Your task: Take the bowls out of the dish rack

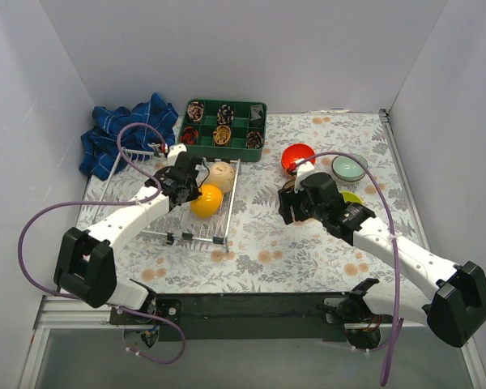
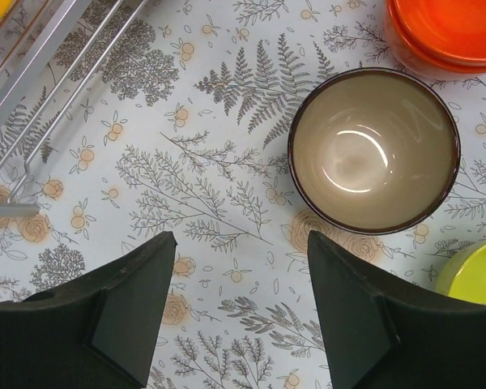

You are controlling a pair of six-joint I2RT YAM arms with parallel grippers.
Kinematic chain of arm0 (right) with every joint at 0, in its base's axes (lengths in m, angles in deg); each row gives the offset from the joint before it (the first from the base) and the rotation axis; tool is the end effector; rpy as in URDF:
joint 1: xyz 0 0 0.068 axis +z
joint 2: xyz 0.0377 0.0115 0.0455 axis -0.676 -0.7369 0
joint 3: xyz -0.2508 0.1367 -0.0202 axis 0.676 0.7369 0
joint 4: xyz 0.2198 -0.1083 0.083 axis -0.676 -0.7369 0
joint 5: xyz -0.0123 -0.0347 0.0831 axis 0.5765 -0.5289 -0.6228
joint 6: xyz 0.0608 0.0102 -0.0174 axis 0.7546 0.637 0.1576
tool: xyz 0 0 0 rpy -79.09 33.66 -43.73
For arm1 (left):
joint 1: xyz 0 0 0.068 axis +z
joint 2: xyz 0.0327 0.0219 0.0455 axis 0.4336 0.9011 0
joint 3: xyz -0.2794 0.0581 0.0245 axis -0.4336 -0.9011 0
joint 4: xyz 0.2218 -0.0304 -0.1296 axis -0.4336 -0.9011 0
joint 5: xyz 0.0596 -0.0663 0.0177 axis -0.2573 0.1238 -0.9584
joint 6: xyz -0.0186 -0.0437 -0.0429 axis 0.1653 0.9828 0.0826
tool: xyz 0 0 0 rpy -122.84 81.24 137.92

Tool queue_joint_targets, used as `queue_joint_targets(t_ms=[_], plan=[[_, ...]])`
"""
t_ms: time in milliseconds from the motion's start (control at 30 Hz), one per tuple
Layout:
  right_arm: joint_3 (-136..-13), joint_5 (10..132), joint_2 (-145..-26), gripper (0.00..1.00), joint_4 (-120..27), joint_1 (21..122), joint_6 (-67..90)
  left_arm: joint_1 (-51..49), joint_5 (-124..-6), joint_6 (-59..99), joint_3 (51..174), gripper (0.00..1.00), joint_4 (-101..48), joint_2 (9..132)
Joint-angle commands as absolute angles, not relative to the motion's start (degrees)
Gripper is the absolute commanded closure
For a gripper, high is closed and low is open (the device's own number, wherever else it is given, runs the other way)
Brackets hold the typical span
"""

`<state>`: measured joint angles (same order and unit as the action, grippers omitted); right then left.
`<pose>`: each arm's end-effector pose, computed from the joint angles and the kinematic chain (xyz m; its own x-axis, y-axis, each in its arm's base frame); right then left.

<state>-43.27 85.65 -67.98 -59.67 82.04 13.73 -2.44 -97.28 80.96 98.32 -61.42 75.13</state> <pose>0.1962 0.1537 0.2731 -0.4979 -0.2145 -0.8403 -0.4788 0.8759 0.0601 0.2636 -0.1180 0.2548 -0.4304 -0.7567 -0.4921 -0.6197 0.6441 -0.4484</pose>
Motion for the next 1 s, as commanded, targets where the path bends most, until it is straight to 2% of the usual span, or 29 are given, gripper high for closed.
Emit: queue_joint_targets(t_ms=[0, 67, 133, 233, 267, 433, 500, 600, 733, 967], plan=[[-43.03, 84.71, -66.04, 0.25, -59.41, 82.17, 13.65, -1.37, -99.21, 79.91, 103.02, 0.88, -59.14, 76.25], [-43.03, 85.23, -65.25, 0.26, -59.84, 82.17, 13.74, -1.38, -96.84, 80.17, 103.64, 0.78, -59.06, 75.20], [-42.86, 85.76, -64.55, 0.26, -60.02, 82.17, 13.74, -1.37, -95.00, 80.52, 103.47, 0.74, -58.97, 74.23], [-42.68, 85.68, -64.28, 0.26, -60.64, 82.17, 13.83, -1.38, -93.23, 81.23, 103.47, 0.62, -59.67, 72.74], [-42.59, 85.59, -64.28, 0.26, -60.90, 82.17, 13.92, -1.37, -92.96, 81.58, 103.56, 0.53, -59.93, 71.78], [-42.59, 84.62, -63.14, 0.26, -61.34, 82.17, 15.23, -1.11, -92.09, 83.95, 102.52, 0.32, -62.13, 68.61], [-42.59, 84.18, -62.88, 0.26, -61.43, 82.17, 15.58, 0.64, -87.18, 85.26, 100.49, 0.21, -60.56, 66.95], [-42.59, 82.87, -62.79, 0.26, -61.78, 82.26, 15.76, 4.94, -76.58, 85.71, 95.22, 0.15, -56.53, 65.27], [-41.98, 81.46, -62.09, 0.26, -62.31, 82.17, 16.02, 10.13, -63.28, 85.19, 89.50, 0.02, -52.38, 64.21], [-41.45, 80.05, -61.03, 0.26, -62.57, 82.17, 16.03, 16.64, -49.82, 83.34, 85.72, 0.02, -46.40, 67.19]])
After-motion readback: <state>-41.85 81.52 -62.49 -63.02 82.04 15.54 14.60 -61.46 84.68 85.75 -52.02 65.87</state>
